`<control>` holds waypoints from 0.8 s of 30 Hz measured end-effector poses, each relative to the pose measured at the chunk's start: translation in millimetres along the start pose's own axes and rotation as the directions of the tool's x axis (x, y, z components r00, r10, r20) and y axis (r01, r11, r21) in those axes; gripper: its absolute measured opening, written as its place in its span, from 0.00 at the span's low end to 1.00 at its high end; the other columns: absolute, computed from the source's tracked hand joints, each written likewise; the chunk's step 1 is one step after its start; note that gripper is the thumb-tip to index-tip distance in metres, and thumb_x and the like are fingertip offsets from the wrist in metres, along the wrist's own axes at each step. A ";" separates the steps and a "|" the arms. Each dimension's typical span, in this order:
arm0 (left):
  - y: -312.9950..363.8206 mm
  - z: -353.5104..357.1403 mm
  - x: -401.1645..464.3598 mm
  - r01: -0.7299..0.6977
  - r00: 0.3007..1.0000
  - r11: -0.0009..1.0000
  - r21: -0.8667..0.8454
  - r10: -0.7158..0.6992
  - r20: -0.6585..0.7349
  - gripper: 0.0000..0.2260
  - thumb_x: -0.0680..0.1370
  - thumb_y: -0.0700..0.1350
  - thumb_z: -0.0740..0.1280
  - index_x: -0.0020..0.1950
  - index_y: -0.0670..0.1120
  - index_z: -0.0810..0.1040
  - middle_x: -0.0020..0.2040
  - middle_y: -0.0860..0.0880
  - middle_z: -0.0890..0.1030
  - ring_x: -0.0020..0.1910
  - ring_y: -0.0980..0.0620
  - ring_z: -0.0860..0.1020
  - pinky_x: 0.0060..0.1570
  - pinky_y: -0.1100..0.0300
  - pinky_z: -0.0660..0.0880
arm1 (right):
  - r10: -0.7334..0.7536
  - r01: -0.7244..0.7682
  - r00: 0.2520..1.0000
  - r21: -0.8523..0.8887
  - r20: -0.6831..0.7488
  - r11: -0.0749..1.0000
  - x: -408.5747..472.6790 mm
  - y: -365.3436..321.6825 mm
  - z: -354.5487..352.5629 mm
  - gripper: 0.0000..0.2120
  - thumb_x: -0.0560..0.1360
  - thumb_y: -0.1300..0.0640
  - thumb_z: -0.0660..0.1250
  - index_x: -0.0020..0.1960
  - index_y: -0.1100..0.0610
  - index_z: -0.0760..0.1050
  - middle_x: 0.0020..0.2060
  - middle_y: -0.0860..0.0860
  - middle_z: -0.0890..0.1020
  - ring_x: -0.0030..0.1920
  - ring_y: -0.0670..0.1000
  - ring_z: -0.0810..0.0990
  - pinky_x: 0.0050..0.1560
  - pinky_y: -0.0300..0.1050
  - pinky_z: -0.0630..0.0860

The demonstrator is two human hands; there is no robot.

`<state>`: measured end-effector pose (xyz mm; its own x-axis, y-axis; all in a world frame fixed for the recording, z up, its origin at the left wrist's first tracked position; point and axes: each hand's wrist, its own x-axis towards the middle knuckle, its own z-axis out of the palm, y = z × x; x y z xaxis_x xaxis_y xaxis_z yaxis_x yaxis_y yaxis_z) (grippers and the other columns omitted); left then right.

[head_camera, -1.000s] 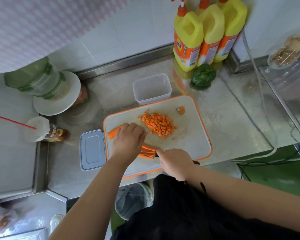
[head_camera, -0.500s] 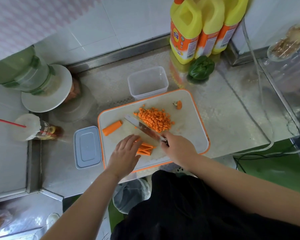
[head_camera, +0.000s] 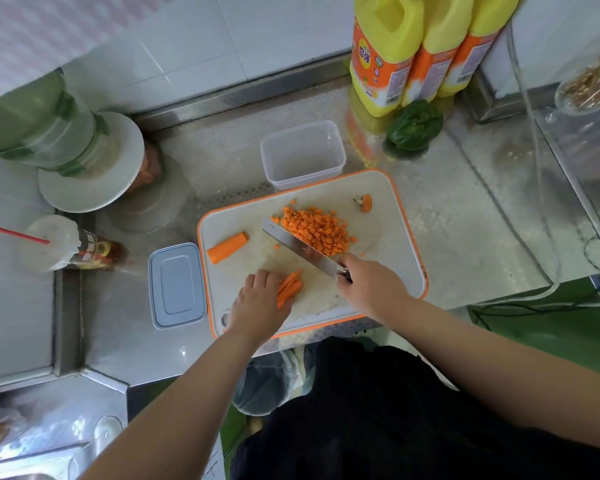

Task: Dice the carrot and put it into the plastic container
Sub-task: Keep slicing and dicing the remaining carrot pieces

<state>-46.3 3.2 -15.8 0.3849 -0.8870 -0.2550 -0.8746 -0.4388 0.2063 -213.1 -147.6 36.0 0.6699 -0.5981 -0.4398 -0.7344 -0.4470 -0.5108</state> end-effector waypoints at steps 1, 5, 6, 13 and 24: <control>7.8 1.4 -3.1 0.086 0.996 0.995 -0.041 -0.086 -0.004 0.17 0.74 0.50 0.69 0.58 0.42 0.75 0.54 0.44 0.74 0.51 0.42 0.74 0.45 0.47 0.77 | -0.002 0.003 1.000 -0.019 0.009 1.000 2.2 -0.3 -0.4 0.06 0.79 0.53 0.58 0.52 0.54 0.69 0.35 0.52 0.77 0.37 0.56 0.76 0.36 0.48 0.73; 33.9 7.4 -10.7 0.367 0.929 0.910 -0.192 -0.369 0.026 0.18 0.78 0.51 0.64 0.63 0.44 0.68 0.60 0.46 0.69 0.58 0.45 0.69 0.52 0.50 0.72 | -0.021 0.027 0.998 -0.115 0.059 0.993 11.2 -3.1 -0.5 0.06 0.79 0.54 0.57 0.46 0.55 0.68 0.32 0.50 0.72 0.35 0.55 0.75 0.35 0.48 0.71; 37.1 8.5 -12.0 0.396 0.915 0.891 -0.224 -0.402 0.018 0.18 0.78 0.52 0.63 0.64 0.45 0.68 0.61 0.47 0.69 0.59 0.46 0.68 0.53 0.50 0.72 | -0.029 0.038 0.997 -0.133 0.068 0.990 12.7 -3.3 0.4 0.06 0.79 0.55 0.57 0.46 0.56 0.68 0.32 0.50 0.72 0.33 0.55 0.74 0.33 0.47 0.70; 31.5 16.5 -28.6 0.242 0.948 0.943 -0.227 -0.280 -0.153 0.22 0.75 0.52 0.70 0.65 0.45 0.70 0.61 0.46 0.72 0.58 0.45 0.72 0.55 0.51 0.72 | -0.018 0.042 0.992 -0.200 0.125 0.979 14.3 -4.0 0.9 0.05 0.79 0.56 0.57 0.45 0.55 0.69 0.33 0.51 0.74 0.33 0.53 0.75 0.34 0.49 0.74; 18.1 29.0 -30.0 0.095 0.946 0.967 -0.238 -0.162 -0.279 0.18 0.72 0.45 0.73 0.59 0.42 0.73 0.56 0.45 0.75 0.53 0.44 0.74 0.49 0.49 0.76 | 0.008 0.038 0.981 -0.227 0.196 0.973 -7.9 0.4 6.4 0.07 0.80 0.54 0.56 0.54 0.54 0.70 0.36 0.50 0.75 0.36 0.54 0.74 0.33 0.45 0.69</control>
<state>-82.2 26.0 -31.9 0.5883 -0.8086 -0.0108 -0.7387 -0.5428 0.3996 -218.0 -138.8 34.6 0.6727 -0.4595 -0.5800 -0.7140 -0.6087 -0.3460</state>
